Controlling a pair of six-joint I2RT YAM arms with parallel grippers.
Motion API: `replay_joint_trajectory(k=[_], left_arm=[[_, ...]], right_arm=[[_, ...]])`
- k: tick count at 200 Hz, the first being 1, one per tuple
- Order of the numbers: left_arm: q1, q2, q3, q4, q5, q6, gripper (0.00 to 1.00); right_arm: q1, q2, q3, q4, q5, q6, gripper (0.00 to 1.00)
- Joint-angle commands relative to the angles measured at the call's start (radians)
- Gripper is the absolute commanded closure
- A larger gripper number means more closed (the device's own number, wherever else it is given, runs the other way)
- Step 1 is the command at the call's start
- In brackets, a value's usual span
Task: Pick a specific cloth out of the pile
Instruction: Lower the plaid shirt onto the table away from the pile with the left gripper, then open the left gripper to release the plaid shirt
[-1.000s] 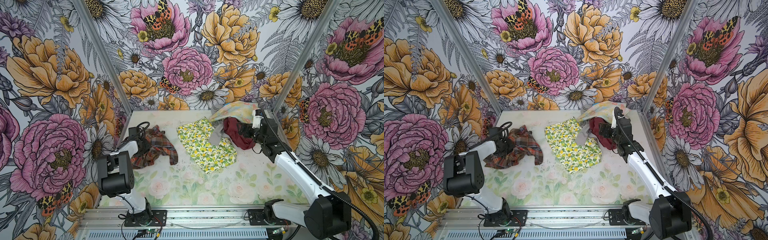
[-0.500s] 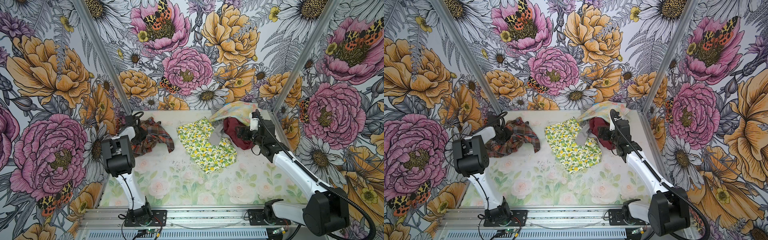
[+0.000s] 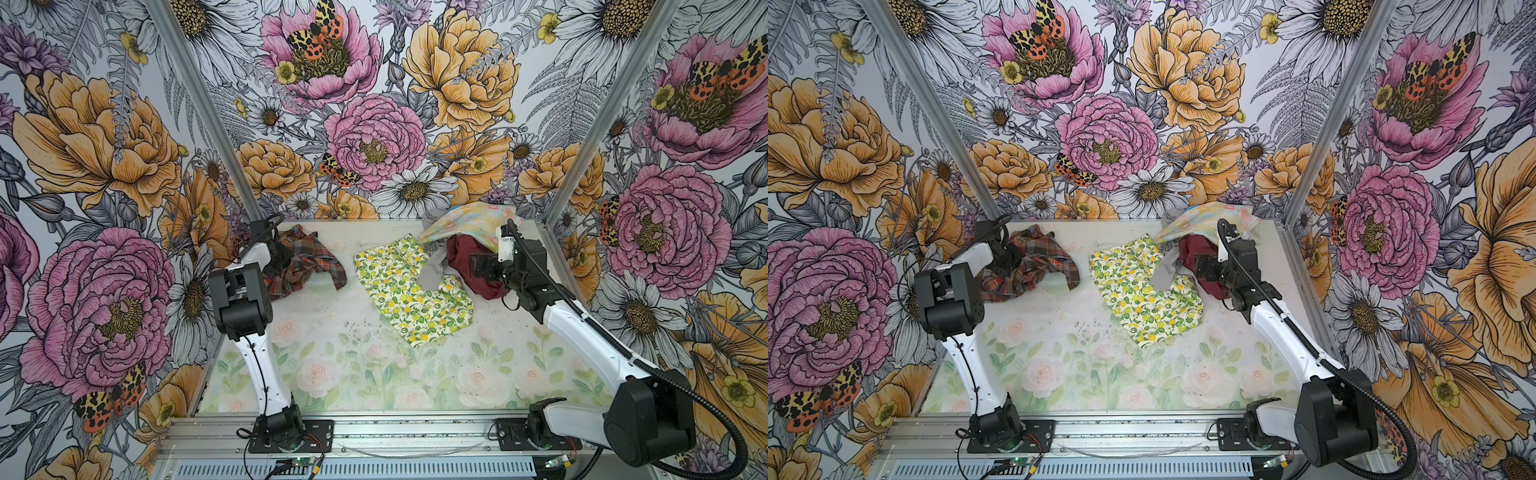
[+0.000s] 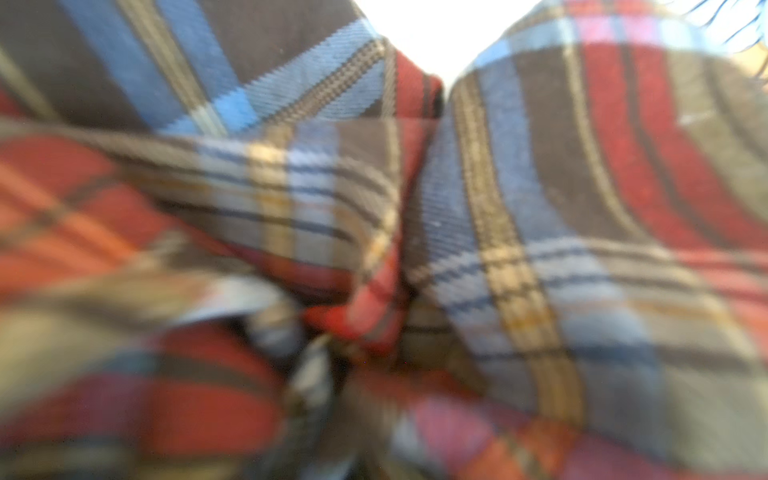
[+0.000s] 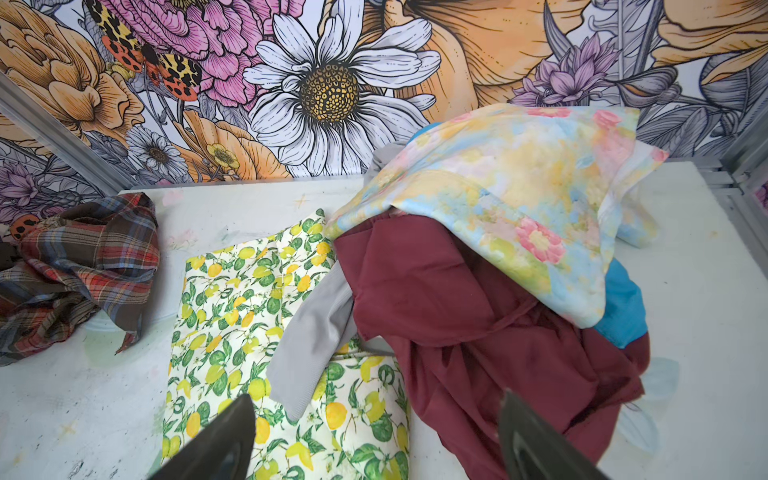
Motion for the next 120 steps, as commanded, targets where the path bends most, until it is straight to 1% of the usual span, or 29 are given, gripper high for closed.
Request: replay_joint_trajectory(k=[1, 24, 44, 49, 58, 67, 94, 107, 120], left_arm=[[-0.013, -0.053, -0.034, -0.037, -0.074, 0.062, 0.57], [-0.026, -0.132, -0.035, -0.037, -0.13, 0.107, 0.41], [-0.034, -0.196, -0.036, -0.036, -0.171, 0.134, 0.34], [-0.036, -0.211, -0.037, -0.036, -0.174, 0.141, 0.26], [-0.037, -0.233, -0.038, -0.037, -0.175, 0.154, 0.2], [-0.038, -0.255, -0.045, -0.038, -0.173, 0.162, 0.18], [-0.051, -0.326, -0.08, -0.037, -0.188, 0.2, 0.04], [-0.06, -0.386, -0.1, -0.035, -0.191, 0.226, 0.01], [-0.074, -0.427, -0.125, -0.022, -0.186, 0.258, 0.01]], right_arm=[[0.003, 0.003, 0.037, 0.008, -0.003, 0.006, 0.08], [0.005, -0.005, 0.046, 0.008, -0.024, 0.023, 0.08], [0.005, -0.019, 0.054, 0.007, -0.033, 0.031, 0.08], [0.005, -0.022, 0.057, 0.007, -0.034, 0.033, 0.08], [0.005, -0.031, 0.06, 0.008, -0.038, 0.037, 0.08], [0.004, -0.039, 0.061, 0.008, -0.043, 0.043, 0.08], [0.005, -0.065, 0.064, 0.007, -0.044, 0.05, 0.08], [0.004, -0.076, 0.066, 0.007, -0.042, 0.048, 0.08], [0.005, -0.084, 0.068, 0.006, -0.037, 0.048, 0.07]])
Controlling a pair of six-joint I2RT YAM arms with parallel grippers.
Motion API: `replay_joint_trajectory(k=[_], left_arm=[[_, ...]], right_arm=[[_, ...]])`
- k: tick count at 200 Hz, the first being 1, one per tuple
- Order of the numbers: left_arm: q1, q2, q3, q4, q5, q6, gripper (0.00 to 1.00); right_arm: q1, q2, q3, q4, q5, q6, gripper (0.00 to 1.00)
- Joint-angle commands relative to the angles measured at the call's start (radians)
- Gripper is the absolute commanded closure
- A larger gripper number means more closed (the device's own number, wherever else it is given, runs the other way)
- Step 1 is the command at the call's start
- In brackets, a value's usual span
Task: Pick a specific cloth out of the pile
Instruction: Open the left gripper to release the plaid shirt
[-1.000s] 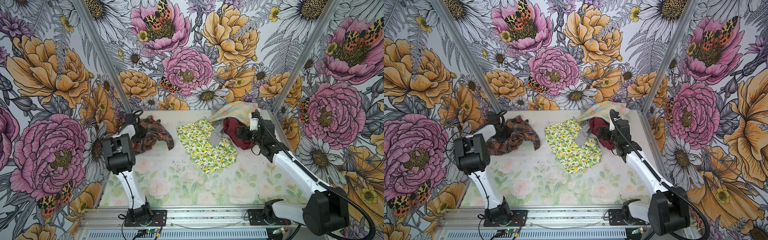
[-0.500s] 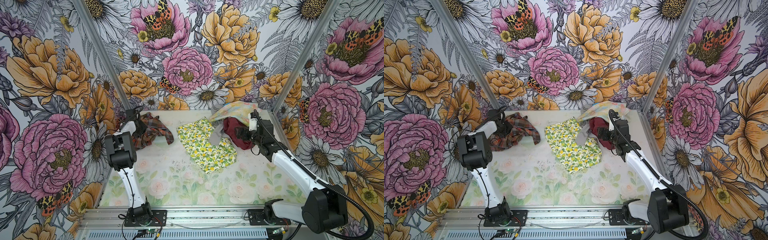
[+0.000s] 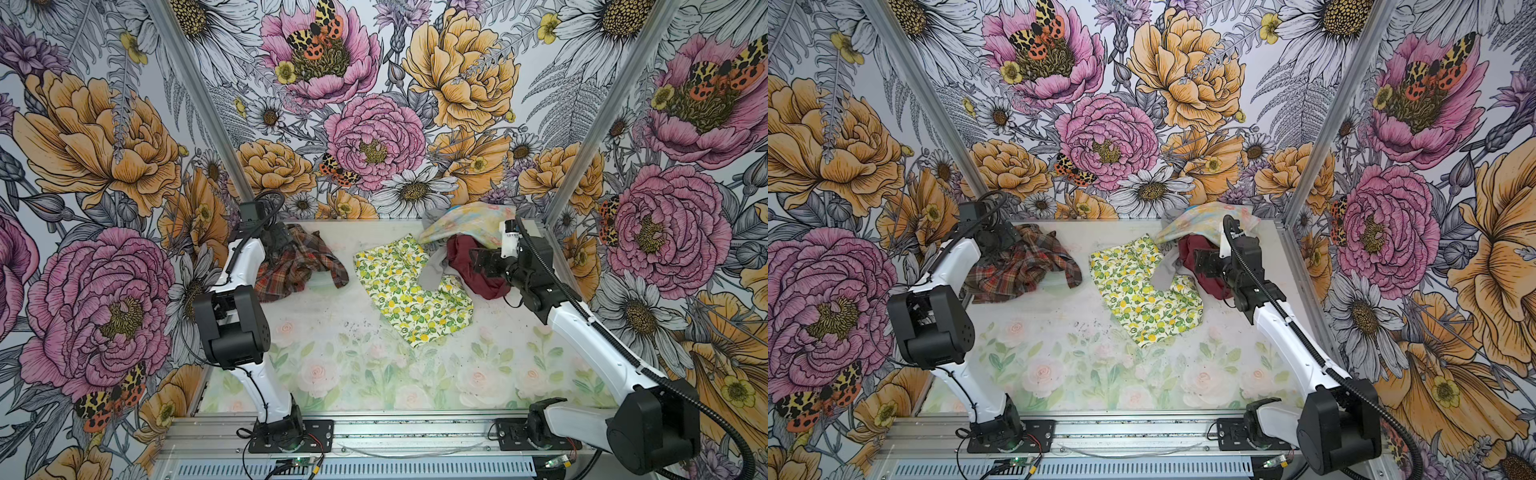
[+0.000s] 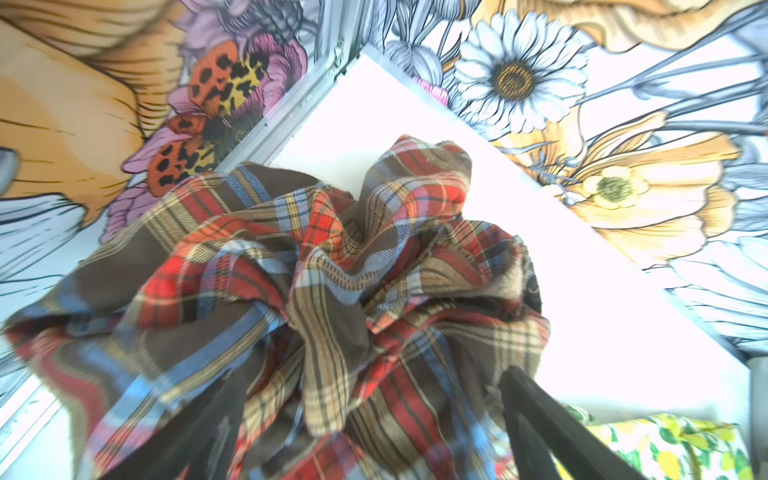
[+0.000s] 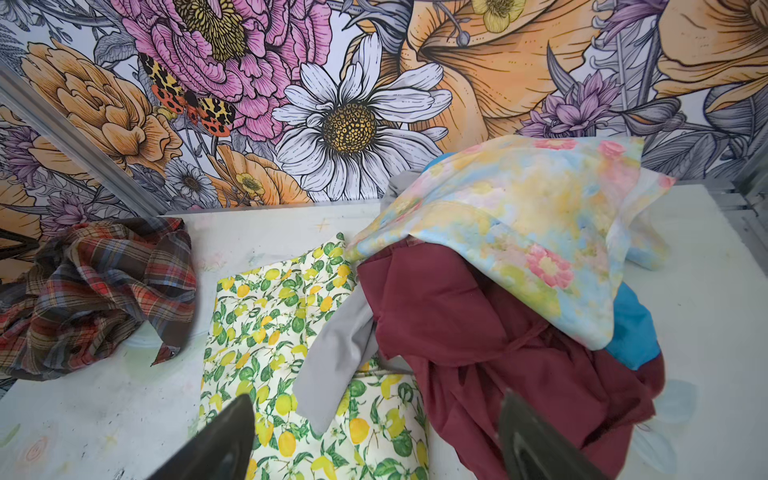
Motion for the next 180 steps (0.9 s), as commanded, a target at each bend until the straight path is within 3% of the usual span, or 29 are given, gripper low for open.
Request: replay_joint_trajectory(k=[1, 63, 109, 152, 180], left_arm=[[-0.029, -0.082, -0.044, 0.011, -0.025, 0.079, 0.01], [-0.173, -0.398, -0.259, 0.207, 0.022, 0.239, 0.01], [-0.205, -0.631, -0.522, 0.448, 0.064, 0.212, 0.01], [-0.203, -0.69, -0.702, 0.616, 0.0, 0.18, 0.01], [-0.202, -0.693, -0.871, 0.786, -0.028, 0.222, 0.01]], right_arm=[[0.004, -0.038, 0.04, 0.005, -0.005, 0.013, 0.07], [-0.008, -0.086, 0.036, 0.002, 0.064, -0.033, 0.06], [-0.019, -0.119, -0.017, 0.024, 0.178, -0.102, 0.01], [-0.052, -0.174, -0.161, 0.172, 0.242, -0.106, 0.0], [-0.079, -0.209, -0.26, 0.274, 0.292, -0.112, 0.01]])
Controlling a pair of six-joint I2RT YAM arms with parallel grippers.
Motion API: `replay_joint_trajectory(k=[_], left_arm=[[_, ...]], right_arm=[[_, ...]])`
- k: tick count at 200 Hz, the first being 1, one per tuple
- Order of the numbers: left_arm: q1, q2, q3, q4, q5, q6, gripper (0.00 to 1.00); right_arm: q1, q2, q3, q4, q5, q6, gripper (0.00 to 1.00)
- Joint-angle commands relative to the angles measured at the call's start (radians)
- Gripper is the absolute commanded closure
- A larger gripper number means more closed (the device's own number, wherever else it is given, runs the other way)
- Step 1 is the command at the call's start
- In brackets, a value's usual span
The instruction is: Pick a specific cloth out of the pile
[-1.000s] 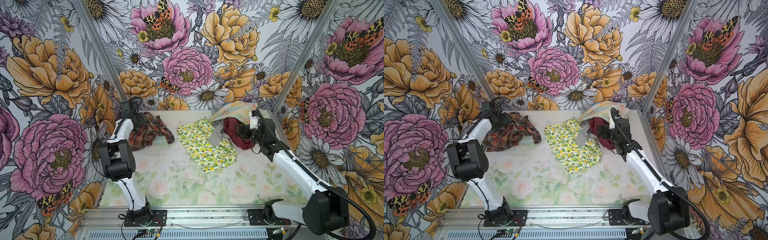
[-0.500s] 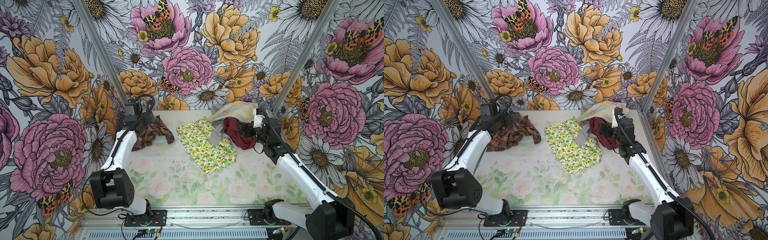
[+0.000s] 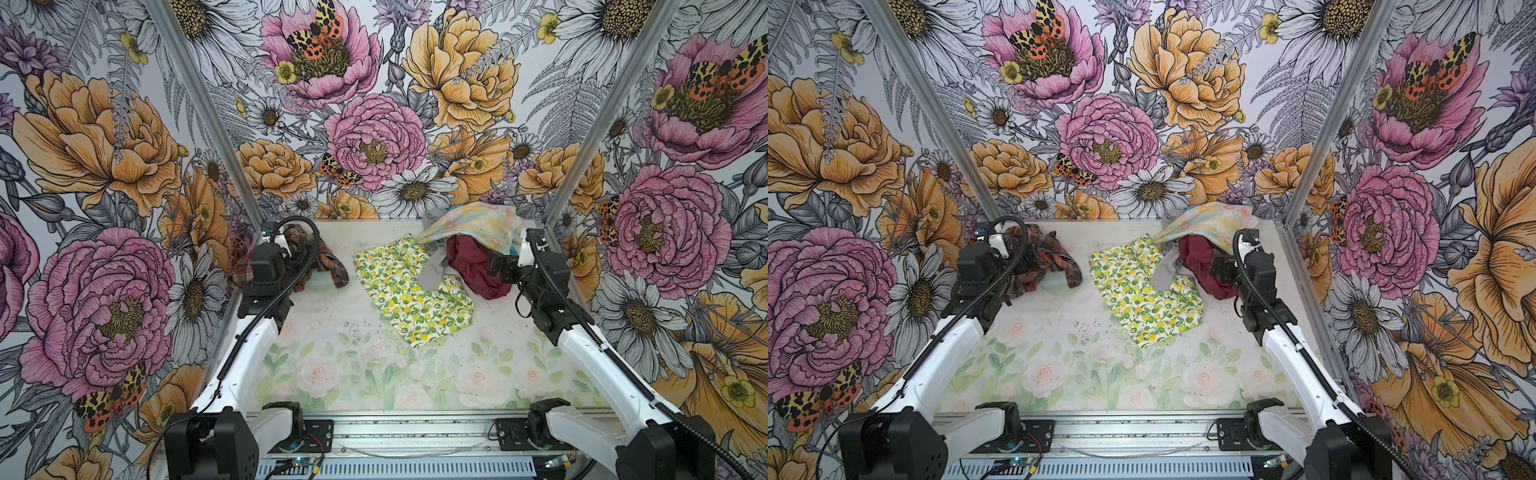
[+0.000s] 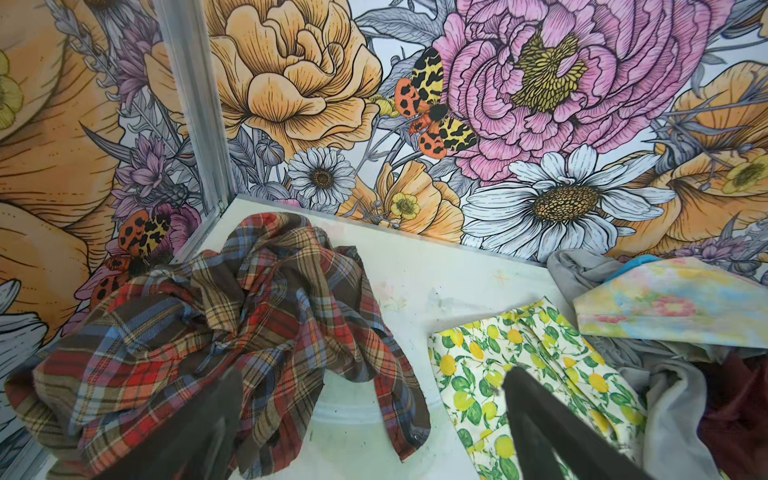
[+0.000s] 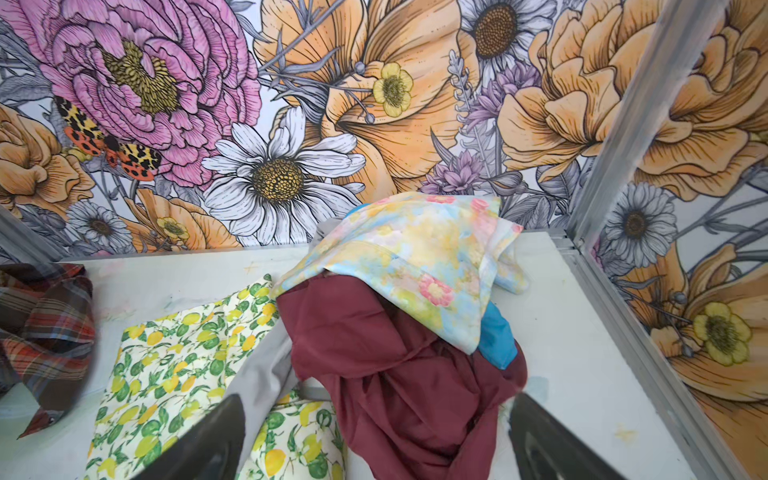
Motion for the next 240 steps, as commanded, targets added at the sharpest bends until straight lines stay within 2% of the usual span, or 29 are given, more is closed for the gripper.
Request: replay_joint_trajectory(k=[1, 28, 48, 76, 110, 124, 133, 150, 172, 188, 204, 216, 240], left_arm=[[0.006, -0.011, -0.121, 0.201, -0.057, 0.024, 0.01], [0.014, 0.055, -0.23, 0.336, -0.202, -0.001, 0.01], [0.018, 0.125, -0.235, 0.352, -0.212, 0.046, 0.01], [0.035, 0.197, -0.296, 0.492, -0.195, 0.037, 0.01], [0.003, 0.281, -0.346, 0.653, -0.201, 0.089, 0.01], [-0.008, 0.272, -0.357, 0.659, -0.213, 0.105, 0.01], [-0.015, 0.265, -0.398, 0.728, -0.223, 0.121, 0.01], [-0.041, 0.316, -0.506, 0.989, -0.281, 0.137, 0.01], [-0.075, 0.447, -0.543, 1.215, -0.231, 0.211, 0.01], [-0.083, 0.416, -0.513, 1.109, -0.235, 0.214, 0.01], [-0.068, 0.433, -0.48, 1.076, -0.246, 0.194, 0.01], [-0.056, 0.422, -0.439, 0.976, -0.273, 0.168, 0.01], [-0.029, 0.422, -0.435, 0.963, -0.244, 0.143, 0.01]], right_arm=[[-0.019, -0.041, -0.062, 0.136, 0.072, -0.024, 0.01], [-0.037, -0.064, -0.167, 0.247, 0.121, -0.027, 0.01], [-0.049, -0.06, -0.234, 0.336, 0.131, -0.037, 0.01], [-0.061, -0.025, -0.34, 0.493, 0.167, -0.056, 0.01], [-0.084, 0.056, -0.393, 0.616, 0.185, -0.075, 0.0], [-0.085, 0.113, -0.421, 0.699, 0.202, -0.1, 0.01], [-0.085, 0.153, -0.441, 0.757, 0.22, -0.118, 0.01], [-0.085, 0.234, -0.459, 0.838, 0.248, -0.126, 0.01], [-0.085, 0.377, -0.483, 1.02, 0.236, -0.151, 0.01], [-0.086, 0.458, -0.488, 1.114, 0.226, -0.155, 0.0], [-0.082, 0.498, -0.47, 1.117, 0.195, -0.174, 0.01], [-0.081, 0.487, -0.437, 1.04, 0.195, -0.169, 0.01], [-0.115, 0.49, -0.373, 0.916, 0.156, -0.137, 0.0]])
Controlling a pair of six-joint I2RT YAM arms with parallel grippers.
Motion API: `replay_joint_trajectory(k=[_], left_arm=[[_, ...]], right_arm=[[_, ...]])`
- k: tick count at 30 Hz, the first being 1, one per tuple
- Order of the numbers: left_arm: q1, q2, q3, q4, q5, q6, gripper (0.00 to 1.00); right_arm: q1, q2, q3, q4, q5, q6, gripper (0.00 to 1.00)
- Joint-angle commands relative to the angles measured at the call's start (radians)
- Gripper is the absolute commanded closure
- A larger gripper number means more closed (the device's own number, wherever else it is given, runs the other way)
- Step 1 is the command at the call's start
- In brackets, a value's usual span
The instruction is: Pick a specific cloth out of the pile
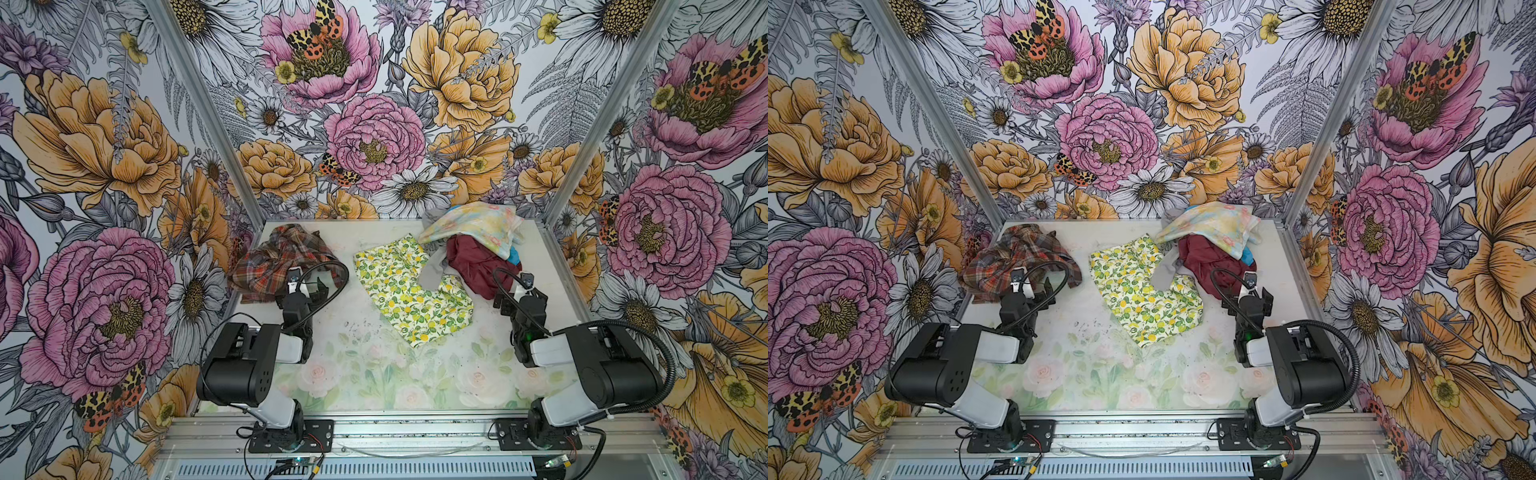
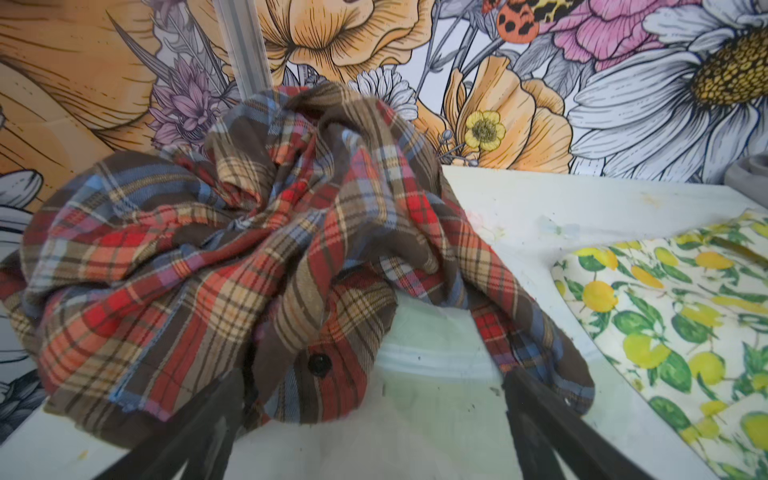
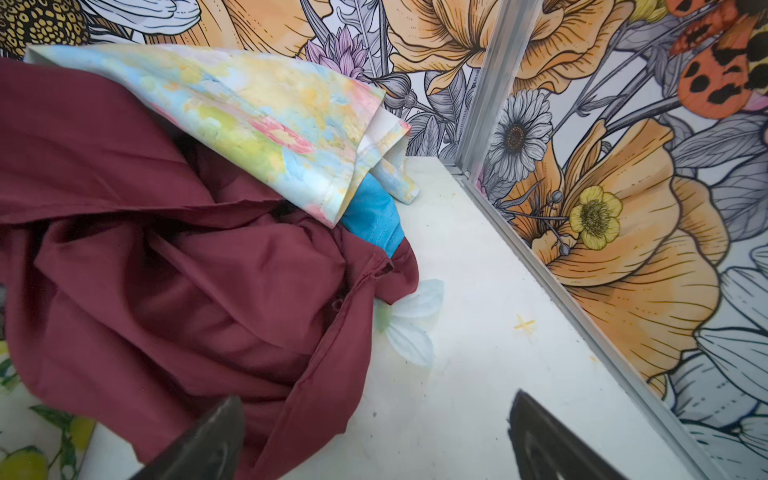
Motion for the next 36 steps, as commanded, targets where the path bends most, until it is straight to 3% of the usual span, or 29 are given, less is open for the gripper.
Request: replay_joint_trajectory(k=[1, 3, 36], left_arm=[[0.029, -0.013, 0.019, -0.021, -0.003, -0.028, 0.01], [0.029, -0.012, 0.019, -0.013, -0.001, -0.029, 0.01], [0.02, -0.011, 0.015, -0.007, -0.01, -0.019, 0.01]], right_arm=[[-0.032, -0.001, 0.079, -0.048, -0.054, 0.018, 0.0], [-0.059, -0.003, 0.09, -0.08, -0.108, 0.033, 0.01], [-0.065, -0.005, 0.084, -0.068, -0.119, 0.032, 0.0]])
